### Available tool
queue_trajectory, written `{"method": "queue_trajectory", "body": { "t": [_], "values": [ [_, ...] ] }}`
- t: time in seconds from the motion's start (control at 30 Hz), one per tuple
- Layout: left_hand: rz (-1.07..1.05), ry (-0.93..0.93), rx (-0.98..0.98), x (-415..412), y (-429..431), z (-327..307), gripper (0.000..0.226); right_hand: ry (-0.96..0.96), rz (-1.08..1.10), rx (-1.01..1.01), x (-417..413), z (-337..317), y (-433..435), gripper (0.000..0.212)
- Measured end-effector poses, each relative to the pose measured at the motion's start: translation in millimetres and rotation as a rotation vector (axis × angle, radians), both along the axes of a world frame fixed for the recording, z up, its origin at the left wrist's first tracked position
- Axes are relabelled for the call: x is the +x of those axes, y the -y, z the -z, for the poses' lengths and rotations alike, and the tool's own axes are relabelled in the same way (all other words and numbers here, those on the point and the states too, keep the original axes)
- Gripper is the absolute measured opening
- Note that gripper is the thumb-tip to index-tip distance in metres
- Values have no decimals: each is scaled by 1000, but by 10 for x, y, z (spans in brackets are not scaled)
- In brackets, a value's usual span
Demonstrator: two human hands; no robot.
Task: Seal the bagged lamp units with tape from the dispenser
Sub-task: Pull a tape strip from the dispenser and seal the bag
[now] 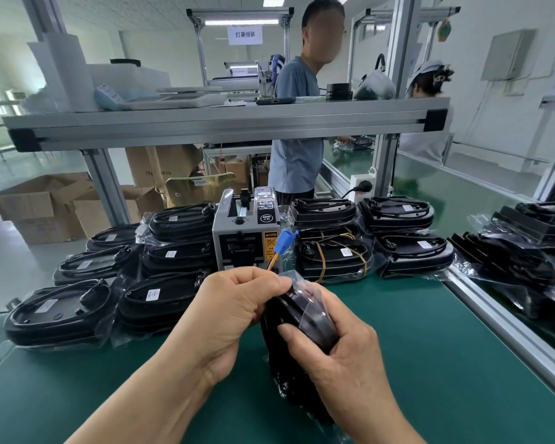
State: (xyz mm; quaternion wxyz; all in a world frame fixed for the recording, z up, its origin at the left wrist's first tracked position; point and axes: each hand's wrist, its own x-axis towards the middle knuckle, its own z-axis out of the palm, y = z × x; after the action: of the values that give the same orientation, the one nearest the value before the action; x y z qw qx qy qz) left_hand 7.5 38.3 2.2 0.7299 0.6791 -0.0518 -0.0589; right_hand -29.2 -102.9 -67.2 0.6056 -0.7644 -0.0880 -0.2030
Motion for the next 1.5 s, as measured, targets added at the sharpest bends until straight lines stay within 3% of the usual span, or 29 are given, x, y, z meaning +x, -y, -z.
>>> {"method": "queue_trajectory", "body": {
  "t": [0.17, 0.33, 0.57, 0.8, 1.2, 1.4, 1.5],
  "values": [
    [-39, 60, 15, -33, -29, -28, 24, 4, -10, -3, 0, 7, -10, 49],
    [-53, 139, 129, -86, -40, -37, 10, 17, -13, 8, -2, -1, -20, 49],
    [-181, 608, 370, -245, -225, -138, 17, 30, -26, 17, -9, -4, -44, 45],
    [51, 87, 15, -143, -106, 25, 28, 152, 140, -7, 28, 59, -121, 43],
    [6, 46, 3, -89, -123, 65, 33, 218, 167, 39, 85, 132, -179, 57],
    [-36, 39, 11, -53, -125, 111, 8, 238, 148, 23, 80, 121, -178, 54],
    [-42, 48, 24, -36, -130, 128, 8, 225, 149, 30, 80, 125, -176, 54]
  ]
}}
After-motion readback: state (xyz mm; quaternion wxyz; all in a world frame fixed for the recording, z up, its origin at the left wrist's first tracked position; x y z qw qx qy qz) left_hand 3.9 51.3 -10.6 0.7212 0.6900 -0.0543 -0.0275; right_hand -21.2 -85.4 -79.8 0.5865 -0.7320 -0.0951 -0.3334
